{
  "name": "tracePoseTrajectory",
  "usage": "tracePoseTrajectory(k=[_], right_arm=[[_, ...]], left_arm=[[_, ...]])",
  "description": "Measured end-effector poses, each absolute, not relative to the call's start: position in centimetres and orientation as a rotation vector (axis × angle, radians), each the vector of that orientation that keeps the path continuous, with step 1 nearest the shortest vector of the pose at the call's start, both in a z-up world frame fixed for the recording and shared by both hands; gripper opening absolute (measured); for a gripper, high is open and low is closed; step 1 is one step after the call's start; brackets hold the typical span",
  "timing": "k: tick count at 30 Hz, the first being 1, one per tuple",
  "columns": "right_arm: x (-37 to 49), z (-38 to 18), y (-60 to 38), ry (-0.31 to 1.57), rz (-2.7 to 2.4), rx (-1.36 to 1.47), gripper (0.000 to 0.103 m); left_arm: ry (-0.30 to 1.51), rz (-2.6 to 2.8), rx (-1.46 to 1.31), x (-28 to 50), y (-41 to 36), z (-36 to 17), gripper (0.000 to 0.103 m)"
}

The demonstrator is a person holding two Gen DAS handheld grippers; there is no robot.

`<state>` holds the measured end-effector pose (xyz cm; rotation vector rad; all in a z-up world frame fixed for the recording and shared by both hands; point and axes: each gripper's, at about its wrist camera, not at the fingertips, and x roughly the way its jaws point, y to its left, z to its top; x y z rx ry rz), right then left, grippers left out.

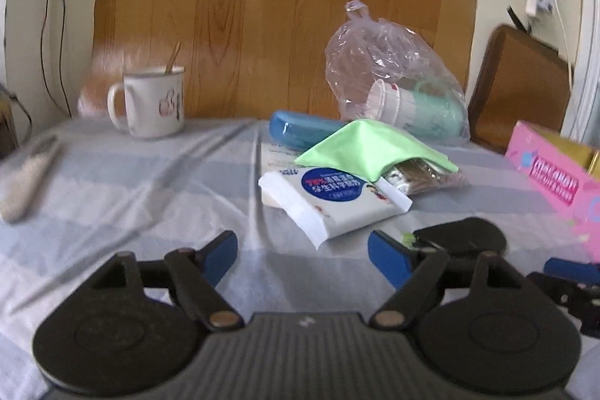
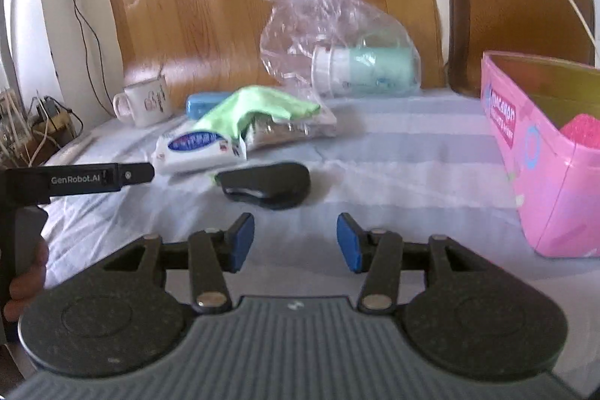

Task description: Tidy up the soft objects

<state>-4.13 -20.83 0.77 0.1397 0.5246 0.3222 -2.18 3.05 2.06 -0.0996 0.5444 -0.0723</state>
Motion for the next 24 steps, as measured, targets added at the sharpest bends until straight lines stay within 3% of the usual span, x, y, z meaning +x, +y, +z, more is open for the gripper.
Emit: tracePoseTrajectory(k=[6,10,16,22,24], right_arm=[[-3.4,0.6,-20.4,0.573,0.312,0.12,0.061],[-2.8,0.6,-19.0,0.596,0.337,0.055,0.077],[-1.5,0.6,-15.8,0.613,0.412,-0.074,0.085],[0.5,0.7,-13.9,0.627,0.467,-0.119,0.083],[1.0,0.7,-14.0,0.627,0.478,-0.091,0.066]], left_arm=[[0.546,-0.098,-0.185,-2.3,4.2,1.6,0.086],[0.541,-0.104,-0.203,-2.4,4.5,1.5,0.086],[0.553,-0.109,-0.247,-2.2,5.1,1.5,0.086],[0.572,-0.108,-0.292,-1.8,5.8,1.3,0.086],[0.574,-0.109,-0.297,-1.8,5.8,1.3,0.086]])
